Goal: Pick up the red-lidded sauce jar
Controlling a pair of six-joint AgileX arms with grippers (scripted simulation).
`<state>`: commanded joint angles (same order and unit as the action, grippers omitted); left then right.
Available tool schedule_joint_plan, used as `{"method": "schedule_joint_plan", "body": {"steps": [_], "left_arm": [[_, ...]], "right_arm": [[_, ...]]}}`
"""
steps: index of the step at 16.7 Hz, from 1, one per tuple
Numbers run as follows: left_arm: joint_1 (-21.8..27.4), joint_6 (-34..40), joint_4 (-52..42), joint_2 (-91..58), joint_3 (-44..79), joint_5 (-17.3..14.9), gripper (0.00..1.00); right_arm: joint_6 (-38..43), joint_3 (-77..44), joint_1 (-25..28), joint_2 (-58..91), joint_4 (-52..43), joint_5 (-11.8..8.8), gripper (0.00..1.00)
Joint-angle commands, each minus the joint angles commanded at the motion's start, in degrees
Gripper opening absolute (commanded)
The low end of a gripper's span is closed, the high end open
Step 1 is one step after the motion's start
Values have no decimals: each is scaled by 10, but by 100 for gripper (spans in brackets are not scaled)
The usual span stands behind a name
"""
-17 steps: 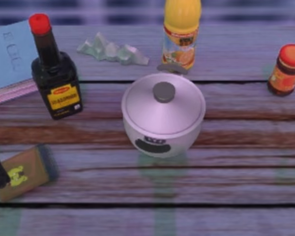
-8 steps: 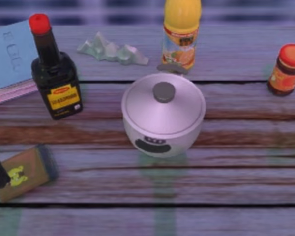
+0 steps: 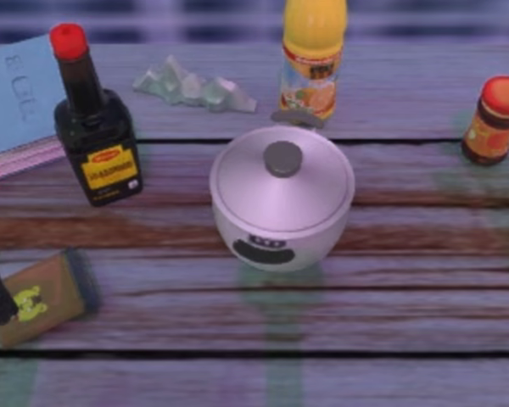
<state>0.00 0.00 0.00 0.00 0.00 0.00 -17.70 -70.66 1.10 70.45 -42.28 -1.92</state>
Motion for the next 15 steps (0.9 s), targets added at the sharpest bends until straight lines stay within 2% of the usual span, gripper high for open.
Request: {"method": "schedule_joint_plan", "body": {"steps": [9, 15], "left_arm": [[0, 0, 0, 0, 0, 0, 100], [0, 0, 0, 0, 0, 0, 100]], "right_arm": [[-129, -550, -1, 521, -306, -8, 100], [-190, -831, -6, 773, -449, -10, 100]]}}
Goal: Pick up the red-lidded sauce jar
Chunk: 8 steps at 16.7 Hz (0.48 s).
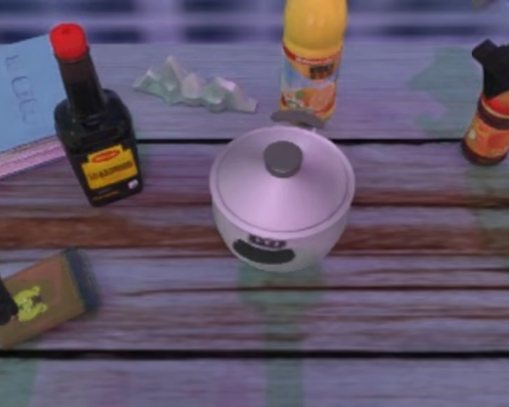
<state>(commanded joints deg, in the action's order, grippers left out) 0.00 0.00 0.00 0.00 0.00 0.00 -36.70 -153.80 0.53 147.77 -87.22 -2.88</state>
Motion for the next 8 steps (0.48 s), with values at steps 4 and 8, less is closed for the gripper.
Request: {"method": "schedule_joint_plan", "body": {"steps": [4, 8], "left_arm": [[0, 0, 0, 0, 0, 0, 100], [0, 0, 0, 0, 0, 0, 100]], "right_arm": [[-22, -107, -2, 91, -50, 0, 100], [-26, -128, -3, 109, -59, 0, 100]]}}
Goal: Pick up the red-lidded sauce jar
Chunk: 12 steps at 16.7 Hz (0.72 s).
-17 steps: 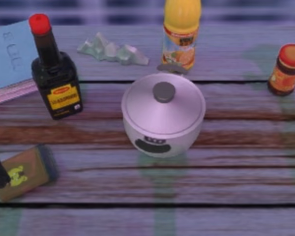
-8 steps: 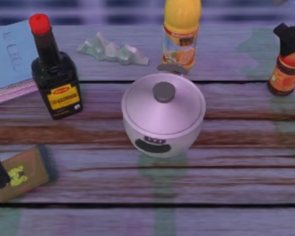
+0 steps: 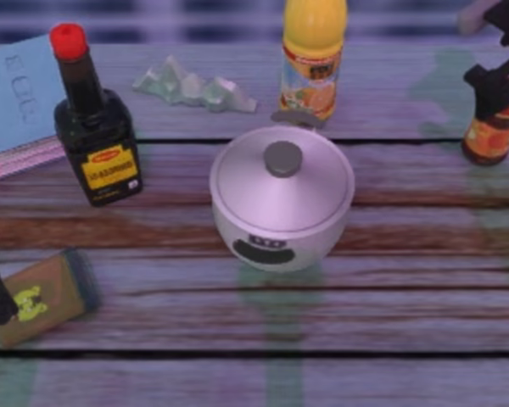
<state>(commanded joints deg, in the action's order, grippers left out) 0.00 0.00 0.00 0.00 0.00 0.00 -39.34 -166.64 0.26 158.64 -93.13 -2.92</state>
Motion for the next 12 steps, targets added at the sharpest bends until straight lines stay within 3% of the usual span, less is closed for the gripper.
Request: {"method": "schedule_joint_plan", "body": {"steps": [6, 12], "left_arm": [[0, 0, 0, 0, 0, 0, 100], [0, 0, 0, 0, 0, 0, 100]], "right_arm": [[2, -22, 2, 21, -6, 0, 100], [3, -176, 3, 129, -44, 2, 100]]}}
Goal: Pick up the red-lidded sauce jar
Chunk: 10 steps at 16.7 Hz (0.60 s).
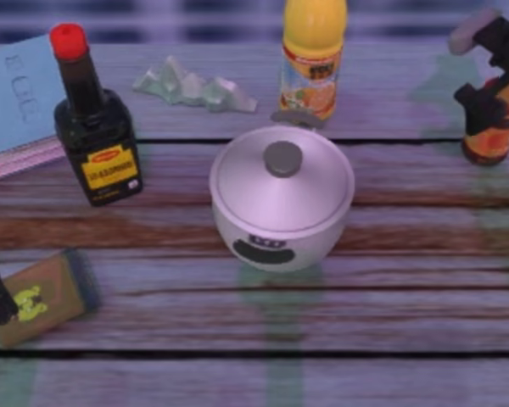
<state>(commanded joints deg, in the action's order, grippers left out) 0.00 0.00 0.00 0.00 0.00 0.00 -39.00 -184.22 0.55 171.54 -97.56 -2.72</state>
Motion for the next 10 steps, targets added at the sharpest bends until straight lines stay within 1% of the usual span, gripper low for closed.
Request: {"method": "schedule_joint_plan", "body": {"steps": [2, 6, 10], "left_arm": [[0, 0, 0, 0, 0, 0, 100], [0, 0, 0, 0, 0, 0, 100], [0, 0, 0, 0, 0, 0, 100]], "right_arm": [[0, -27, 1, 22, -8, 0, 100], [0, -32, 1, 27, -9, 0, 100], [0, -32, 1, 27, -9, 0, 70]]}}
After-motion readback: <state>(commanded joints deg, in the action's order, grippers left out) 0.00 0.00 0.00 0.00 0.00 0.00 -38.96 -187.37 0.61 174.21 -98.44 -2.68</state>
